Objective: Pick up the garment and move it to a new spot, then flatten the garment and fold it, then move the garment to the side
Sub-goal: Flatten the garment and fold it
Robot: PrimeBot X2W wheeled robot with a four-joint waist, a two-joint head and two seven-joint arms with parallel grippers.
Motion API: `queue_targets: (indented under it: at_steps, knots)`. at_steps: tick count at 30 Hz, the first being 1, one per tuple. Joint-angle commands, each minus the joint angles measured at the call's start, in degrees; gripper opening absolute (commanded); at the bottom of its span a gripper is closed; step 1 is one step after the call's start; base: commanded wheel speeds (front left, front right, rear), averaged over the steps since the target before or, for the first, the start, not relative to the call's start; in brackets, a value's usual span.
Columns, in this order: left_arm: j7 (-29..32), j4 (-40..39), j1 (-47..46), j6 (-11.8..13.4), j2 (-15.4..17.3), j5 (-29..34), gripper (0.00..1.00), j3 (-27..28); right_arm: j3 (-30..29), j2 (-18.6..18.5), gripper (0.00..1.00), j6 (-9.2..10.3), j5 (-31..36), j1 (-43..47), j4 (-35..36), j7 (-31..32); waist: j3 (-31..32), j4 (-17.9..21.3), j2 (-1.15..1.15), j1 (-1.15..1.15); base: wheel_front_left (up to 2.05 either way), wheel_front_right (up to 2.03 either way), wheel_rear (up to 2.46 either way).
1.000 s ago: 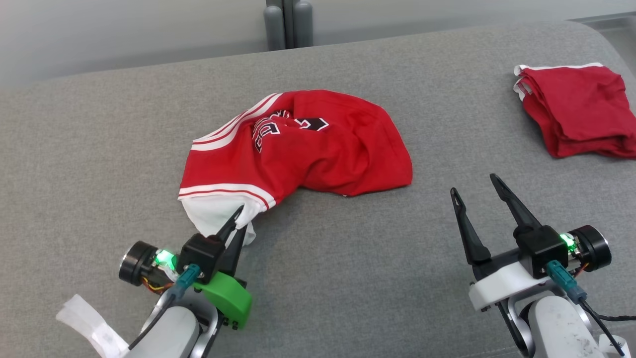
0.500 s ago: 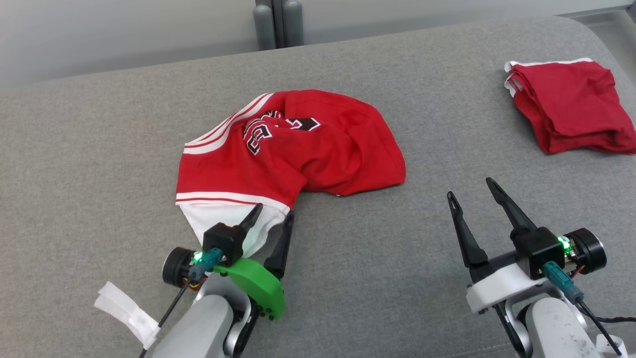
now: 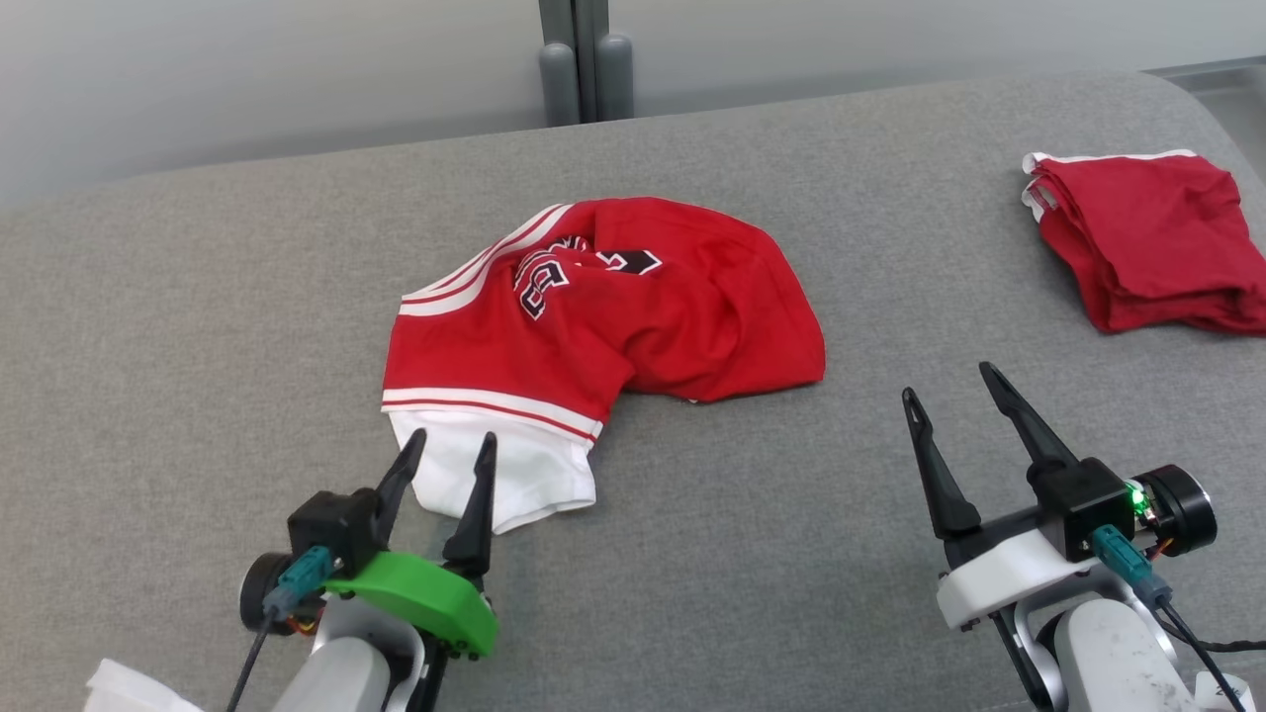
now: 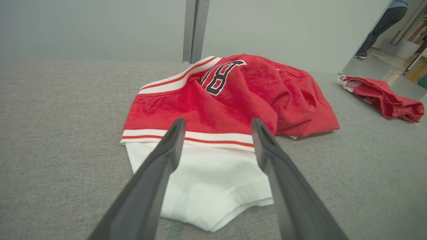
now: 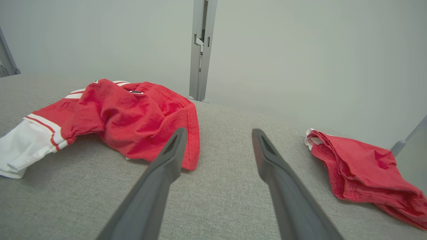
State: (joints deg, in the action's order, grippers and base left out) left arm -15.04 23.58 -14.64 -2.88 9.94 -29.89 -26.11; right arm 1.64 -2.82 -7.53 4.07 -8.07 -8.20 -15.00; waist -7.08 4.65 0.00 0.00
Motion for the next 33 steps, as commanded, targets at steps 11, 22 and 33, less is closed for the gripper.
queue_targets:
  at_steps: [11, 22, 33]
  knots:
    - [1.70, 12.11, -0.81, -0.30, 0.77, -3.26, 1.00, 2.86, 1.47, -0.15, 1.00, 0.09, -0.03, -0.03, -0.24, -0.25, -1.00, 1.39, 0.00, 0.00, 0.00, 0.00, 0.00]
    - [1.43, 20.70, -5.40, -2.22, -1.03, -3.15, 0.71, 1.36, 1.64, -0.16, 1.00, 0.09, 0.42, -0.71, -0.51, -0.25, -2.21, 3.49, 0.00, 0.00, 0.00, 0.00, 0.00]
    - [-0.18, 12.99, -3.81, -1.31, 0.11, -0.23, 0.00, 4.73, 0.60, -0.15, 1.00, 0.09, -0.22, 0.52, -0.18, -0.25, -0.81, 1.34, 0.00, 0.00, 0.00, 0.00, 0.00]
